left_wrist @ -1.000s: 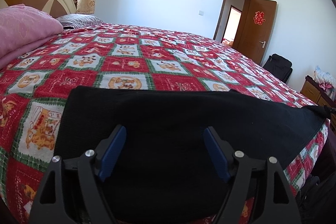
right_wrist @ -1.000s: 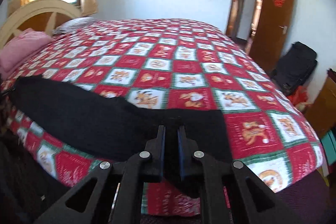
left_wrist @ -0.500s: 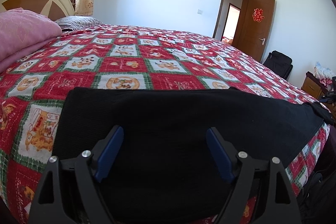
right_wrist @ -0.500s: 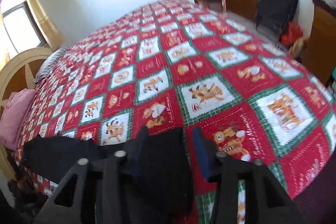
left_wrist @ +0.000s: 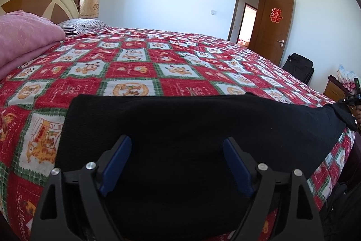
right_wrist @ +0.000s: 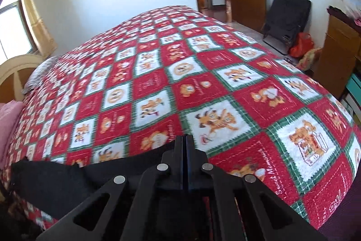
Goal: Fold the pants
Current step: 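Grasp the pants again with the right gripper and lift the edge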
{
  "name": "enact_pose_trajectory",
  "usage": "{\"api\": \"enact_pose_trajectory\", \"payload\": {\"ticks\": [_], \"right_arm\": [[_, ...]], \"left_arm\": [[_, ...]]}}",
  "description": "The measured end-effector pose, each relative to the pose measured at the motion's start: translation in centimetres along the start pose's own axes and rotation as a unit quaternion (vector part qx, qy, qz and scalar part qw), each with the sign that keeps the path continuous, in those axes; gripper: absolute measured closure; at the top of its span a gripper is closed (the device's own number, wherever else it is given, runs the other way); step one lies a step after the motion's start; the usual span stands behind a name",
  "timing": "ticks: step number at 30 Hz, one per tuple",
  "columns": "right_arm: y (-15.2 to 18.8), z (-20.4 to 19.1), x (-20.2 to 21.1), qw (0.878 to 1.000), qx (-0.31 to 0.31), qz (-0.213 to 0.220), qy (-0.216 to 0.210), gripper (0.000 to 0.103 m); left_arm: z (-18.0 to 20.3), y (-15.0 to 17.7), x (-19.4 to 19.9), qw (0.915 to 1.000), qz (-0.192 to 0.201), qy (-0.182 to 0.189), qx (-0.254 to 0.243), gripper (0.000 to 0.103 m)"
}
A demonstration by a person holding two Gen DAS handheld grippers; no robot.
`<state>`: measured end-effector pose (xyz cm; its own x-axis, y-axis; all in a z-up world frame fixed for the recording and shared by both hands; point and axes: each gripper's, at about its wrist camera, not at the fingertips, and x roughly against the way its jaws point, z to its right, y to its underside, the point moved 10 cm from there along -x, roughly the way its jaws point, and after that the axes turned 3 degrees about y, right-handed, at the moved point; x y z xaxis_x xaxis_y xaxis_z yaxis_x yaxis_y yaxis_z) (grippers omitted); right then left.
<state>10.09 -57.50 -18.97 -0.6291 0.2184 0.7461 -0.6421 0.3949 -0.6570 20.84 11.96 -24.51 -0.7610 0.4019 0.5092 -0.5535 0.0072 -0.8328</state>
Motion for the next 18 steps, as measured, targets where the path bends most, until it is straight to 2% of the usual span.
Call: {"api": "enact_pose_trajectory", "payload": {"ticks": [4,6,8,9,10,11,12,14,16,18], "right_arm": [[1.3,1.6,-2.1,0.999,-0.005,-0.02,0.03,0.101],[1.8,1.7,-2.6,0.999,0.0,-0.027,0.03,0.1],[1.5,2.1,-1.8,0.999,-0.004,-0.02,0.037,0.09],[1.2,2.7,-1.0,0.998,0.001,-0.014,0.062,0.072],[1.1,3.0,-0.1,0.997,0.005,-0.009,0.076,0.061],[1.0,3.1,1.2,0.997,0.004,0.0,0.074,0.061],[0.8,2.7,2.8,0.998,0.0,0.015,0.055,0.061],[1.0,0.8,6.4,0.999,0.033,0.038,0.012,0.061],[2.5,-1.7,10.0,0.992,0.109,0.054,-0.008,0.061],[5.4,-4.1,12.3,0.981,0.187,0.045,-0.021,0.06]], "left_arm": [[0.1,0.0,0.0,1.0,0.001,0.0,-0.002,0.016],[0.2,0.0,0.0,1.0,0.001,0.0,-0.003,0.016],[0.1,0.0,0.0,1.0,0.001,0.0,-0.003,0.015],[0.2,0.0,0.0,1.0,0.001,0.0,-0.003,0.015],[0.2,0.0,0.0,1.0,0.001,0.0,-0.002,0.015],[0.2,0.0,0.0,1.0,0.002,0.0,-0.002,0.015],[0.2,0.0,0.0,1.0,0.002,0.0,-0.002,0.015],[0.2,0.0,0.0,1.0,0.002,0.0,-0.003,0.015],[0.2,0.0,0.0,1.0,0.002,0.0,-0.003,0.015],[0.2,0.0,0.1,1.0,0.003,0.001,-0.003,0.015]]}}
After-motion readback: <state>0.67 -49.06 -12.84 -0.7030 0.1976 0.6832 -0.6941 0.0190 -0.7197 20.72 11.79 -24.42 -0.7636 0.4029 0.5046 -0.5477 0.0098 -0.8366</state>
